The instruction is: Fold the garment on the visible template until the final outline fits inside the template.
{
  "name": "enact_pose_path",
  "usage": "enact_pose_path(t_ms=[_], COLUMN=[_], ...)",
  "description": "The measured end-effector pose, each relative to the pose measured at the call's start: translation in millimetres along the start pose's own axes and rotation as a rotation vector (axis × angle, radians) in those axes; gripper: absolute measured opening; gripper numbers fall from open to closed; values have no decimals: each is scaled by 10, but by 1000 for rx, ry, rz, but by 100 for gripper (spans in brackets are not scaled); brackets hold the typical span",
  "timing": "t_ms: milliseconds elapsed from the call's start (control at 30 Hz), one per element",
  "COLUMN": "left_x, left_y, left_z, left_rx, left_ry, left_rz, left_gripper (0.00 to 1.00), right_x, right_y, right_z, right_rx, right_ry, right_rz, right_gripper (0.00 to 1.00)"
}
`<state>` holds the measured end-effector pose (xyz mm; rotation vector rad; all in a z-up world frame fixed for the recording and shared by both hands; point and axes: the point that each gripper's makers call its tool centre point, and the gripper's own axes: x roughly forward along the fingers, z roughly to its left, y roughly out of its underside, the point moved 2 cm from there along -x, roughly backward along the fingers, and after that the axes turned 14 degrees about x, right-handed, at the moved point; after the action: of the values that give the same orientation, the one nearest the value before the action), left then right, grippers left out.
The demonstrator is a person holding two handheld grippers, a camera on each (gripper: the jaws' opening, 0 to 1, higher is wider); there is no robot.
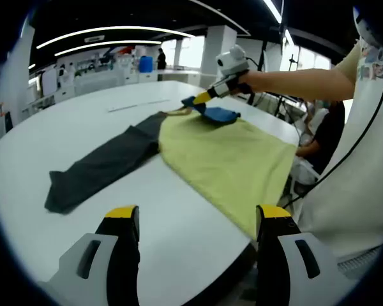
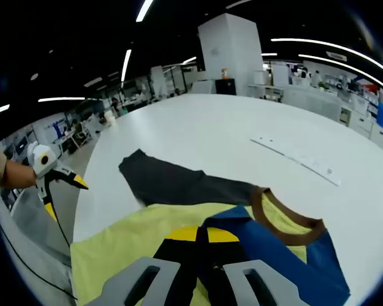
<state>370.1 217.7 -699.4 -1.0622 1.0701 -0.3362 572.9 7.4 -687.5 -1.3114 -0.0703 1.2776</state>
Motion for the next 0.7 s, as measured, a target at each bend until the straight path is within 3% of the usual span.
enact_pose_path(t_ms=[700], left_x=[-15], left_y=[1], left_z=[16], left_rx=[0], left_ry=[-1], left_rz=[-1], left_gripper=[71], right_x=[395], right_y=[11], right_z=[284], right_rx=[-18], right_ry=[-55], right_rz=[43], right_gripper=[0])
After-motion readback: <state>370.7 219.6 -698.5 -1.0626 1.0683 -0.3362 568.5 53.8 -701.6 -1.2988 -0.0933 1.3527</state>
